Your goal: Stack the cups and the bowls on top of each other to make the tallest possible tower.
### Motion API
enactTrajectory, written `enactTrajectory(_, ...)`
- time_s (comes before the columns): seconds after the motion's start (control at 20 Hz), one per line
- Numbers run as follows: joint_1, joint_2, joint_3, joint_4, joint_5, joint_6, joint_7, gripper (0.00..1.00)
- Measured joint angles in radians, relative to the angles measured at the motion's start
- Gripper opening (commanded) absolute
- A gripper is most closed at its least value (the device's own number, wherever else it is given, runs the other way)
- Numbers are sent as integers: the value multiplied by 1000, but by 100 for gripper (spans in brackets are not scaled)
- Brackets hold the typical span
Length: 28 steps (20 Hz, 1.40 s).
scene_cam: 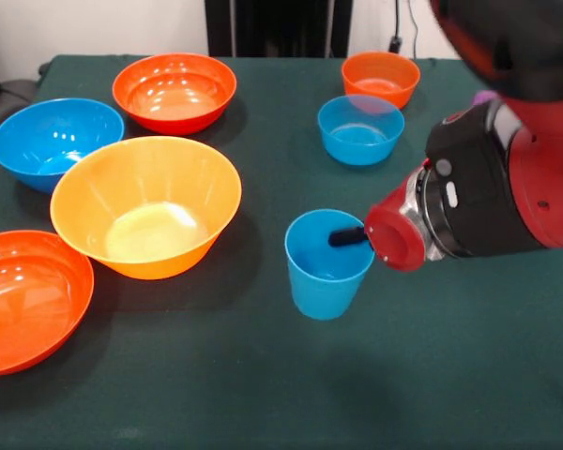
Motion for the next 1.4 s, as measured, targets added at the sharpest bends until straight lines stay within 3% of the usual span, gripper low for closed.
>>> enactTrajectory(0.5, -27, 70, 55, 5, -6, 0, -44, 0)
enactTrajectory(1.4, -34, 82, 63, 20, 8, 0, -44, 0)
